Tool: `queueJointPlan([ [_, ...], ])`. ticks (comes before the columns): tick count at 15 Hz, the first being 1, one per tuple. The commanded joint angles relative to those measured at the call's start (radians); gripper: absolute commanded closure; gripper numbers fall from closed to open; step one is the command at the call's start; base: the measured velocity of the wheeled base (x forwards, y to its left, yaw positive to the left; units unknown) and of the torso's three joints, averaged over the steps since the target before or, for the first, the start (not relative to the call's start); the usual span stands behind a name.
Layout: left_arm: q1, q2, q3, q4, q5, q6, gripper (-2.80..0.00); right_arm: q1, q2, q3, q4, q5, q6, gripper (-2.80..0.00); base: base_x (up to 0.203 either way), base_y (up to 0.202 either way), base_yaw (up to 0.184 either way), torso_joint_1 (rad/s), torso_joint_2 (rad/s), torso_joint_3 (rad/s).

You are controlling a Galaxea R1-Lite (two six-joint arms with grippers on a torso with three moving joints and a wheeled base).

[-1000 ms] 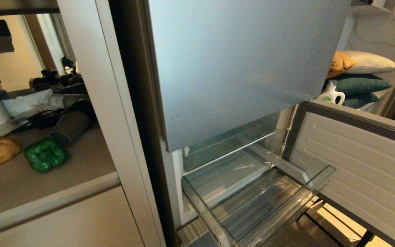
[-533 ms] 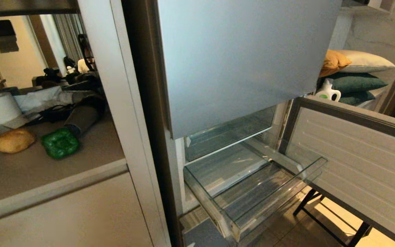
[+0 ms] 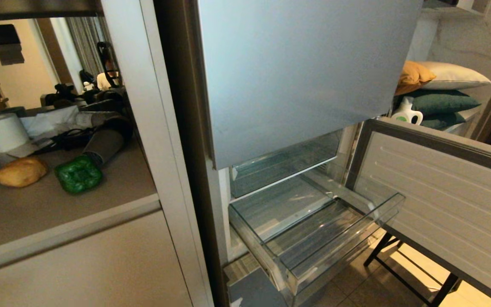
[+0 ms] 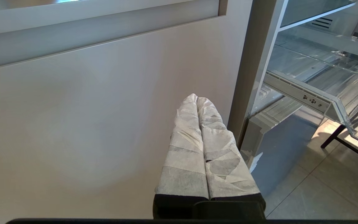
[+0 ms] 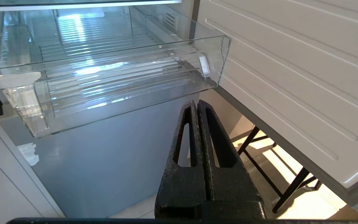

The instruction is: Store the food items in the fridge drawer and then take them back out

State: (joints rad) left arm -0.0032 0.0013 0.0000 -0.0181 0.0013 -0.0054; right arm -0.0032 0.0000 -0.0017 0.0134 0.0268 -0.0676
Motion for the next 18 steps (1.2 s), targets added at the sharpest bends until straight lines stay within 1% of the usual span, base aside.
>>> queueJointPlan([
  [1,0.000,0.000,0.006,0.000,0.000,-0.001,0.00,0.000,0.002,0.000,0.000,-0.001,-0.004,0.00,0.000,0.000,0.000,0.000,0.00,0.000],
  [5,0.000,0.000,0.006,0.000,0.000,-0.001,0.00,0.000,0.002,0.000,-0.001,-0.004,0.003,0.00,-0.001,-0.001,0.019,0.000,0.00,0.001],
  [18,0.000,0.000,0.006,0.000,0.000,-0.001,0.00,0.000,0.002,0.000,-0.001,-0.002,0.005,0.00,0.001,-0.007,0.174,0.002,0.00,0.003],
])
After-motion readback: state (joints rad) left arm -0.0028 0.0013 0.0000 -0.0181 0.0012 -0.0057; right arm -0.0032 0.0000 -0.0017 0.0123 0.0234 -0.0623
